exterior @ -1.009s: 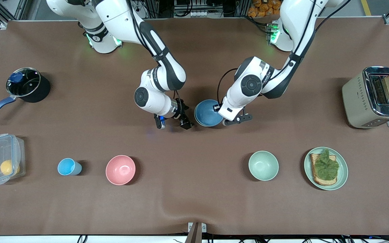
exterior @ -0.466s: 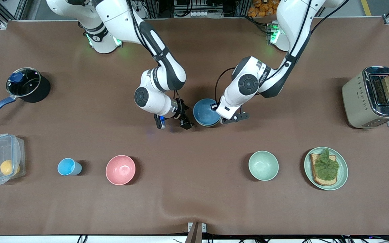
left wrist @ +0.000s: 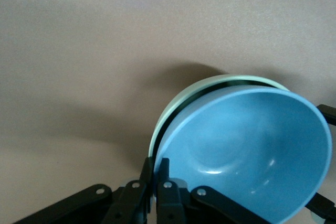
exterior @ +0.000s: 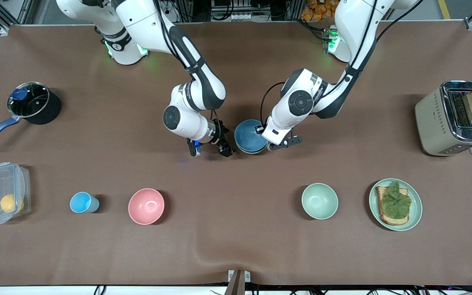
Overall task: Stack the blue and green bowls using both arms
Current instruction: 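Lower the blue bowl into the green bowl with the left gripper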
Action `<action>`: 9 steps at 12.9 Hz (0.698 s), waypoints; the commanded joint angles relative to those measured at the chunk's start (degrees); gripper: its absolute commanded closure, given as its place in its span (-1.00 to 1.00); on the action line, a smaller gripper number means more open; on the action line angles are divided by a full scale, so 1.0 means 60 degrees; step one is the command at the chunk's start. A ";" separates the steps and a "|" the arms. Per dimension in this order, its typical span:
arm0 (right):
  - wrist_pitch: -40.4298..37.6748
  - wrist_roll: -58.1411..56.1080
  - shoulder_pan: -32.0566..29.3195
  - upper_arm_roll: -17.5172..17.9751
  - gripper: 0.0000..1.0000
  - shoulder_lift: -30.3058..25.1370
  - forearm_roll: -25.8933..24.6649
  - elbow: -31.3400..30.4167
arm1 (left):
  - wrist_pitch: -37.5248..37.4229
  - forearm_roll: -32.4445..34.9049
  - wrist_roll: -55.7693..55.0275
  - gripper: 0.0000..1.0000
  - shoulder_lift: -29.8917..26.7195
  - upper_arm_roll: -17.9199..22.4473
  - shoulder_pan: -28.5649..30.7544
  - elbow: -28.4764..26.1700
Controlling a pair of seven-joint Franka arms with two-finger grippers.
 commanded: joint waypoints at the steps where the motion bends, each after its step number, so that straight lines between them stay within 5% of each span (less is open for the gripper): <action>1: -0.0048 -0.0237 -0.0145 0.0117 -1.00 0.0022 0.0191 0.0073 | 0.0172 -0.0254 -0.0123 0.44 0.0027 -0.0011 0.0014 -0.0017; 5: -0.0063 -0.0252 -0.0145 0.0117 -1.00 0.0022 0.0191 0.0059 | 0.0172 -0.0254 -0.0138 -1.00 -0.0032 -0.0011 -0.0029 0.0071; 9: -0.0078 -0.0223 -0.0159 0.0102 -1.00 -0.0021 0.0118 0.0044 | 0.0041 -0.0254 -0.0167 -1.00 -0.0762 0.0019 0.0174 0.0232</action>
